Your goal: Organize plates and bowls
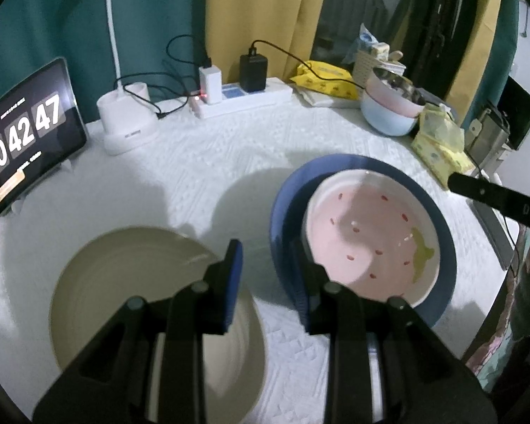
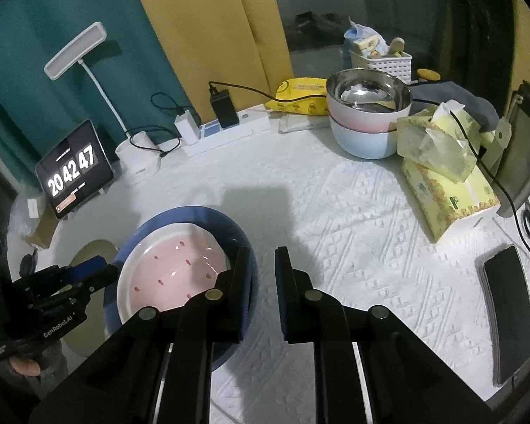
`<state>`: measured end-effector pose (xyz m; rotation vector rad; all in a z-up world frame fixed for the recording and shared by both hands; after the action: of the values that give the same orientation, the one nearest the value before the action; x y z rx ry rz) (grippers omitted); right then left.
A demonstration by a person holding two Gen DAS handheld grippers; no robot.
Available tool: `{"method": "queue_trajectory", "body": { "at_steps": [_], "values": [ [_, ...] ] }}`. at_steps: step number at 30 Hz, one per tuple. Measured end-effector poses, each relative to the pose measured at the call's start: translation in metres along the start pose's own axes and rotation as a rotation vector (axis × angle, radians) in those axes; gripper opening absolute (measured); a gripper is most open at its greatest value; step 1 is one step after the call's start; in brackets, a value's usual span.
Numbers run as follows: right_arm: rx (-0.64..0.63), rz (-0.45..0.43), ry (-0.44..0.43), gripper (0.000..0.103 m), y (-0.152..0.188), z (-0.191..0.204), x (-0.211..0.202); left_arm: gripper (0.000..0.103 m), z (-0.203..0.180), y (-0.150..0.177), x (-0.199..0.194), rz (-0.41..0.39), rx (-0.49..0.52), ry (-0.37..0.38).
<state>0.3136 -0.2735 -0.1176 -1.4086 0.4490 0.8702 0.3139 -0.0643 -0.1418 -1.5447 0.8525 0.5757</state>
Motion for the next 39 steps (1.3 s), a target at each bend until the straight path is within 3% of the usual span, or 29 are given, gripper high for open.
{"method": "queue_trajectory", "body": {
  "at_steps": [21, 28, 35, 39],
  "values": [
    [0.04, 0.064, -0.084, 0.017, 0.021, -0.002, 0.03, 0.03, -0.003, 0.007, 0.016, 0.032, 0.028, -0.023],
    [0.029, 0.054, -0.041, 0.029, 0.025, -0.001, 0.037, 0.03, -0.01, 0.01, 0.014, -0.018, 0.125, -0.062],
    [0.048, 0.038, 0.012, 0.043, 0.028, -0.006, 0.04, 0.03, -0.009, 0.006, 0.016, -0.021, 0.169, -0.042],
    [0.064, 0.041, 0.087, 0.058, 0.031, -0.009, 0.042, 0.03, -0.008, 0.004, 0.018, -0.021, 0.151, -0.055]
  ]
}}
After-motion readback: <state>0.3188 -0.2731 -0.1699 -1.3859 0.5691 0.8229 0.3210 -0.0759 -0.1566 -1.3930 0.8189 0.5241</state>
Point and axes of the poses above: each gripper's, at about its wrist camera, not at the fingertips, and x roughly the way its jaws point, z to its left, y to its underside, the point moved 4 cm from there along x, roughly the way its jaws point, and after that the axes turned 5 degrees about -x, right-handed, at the moved point
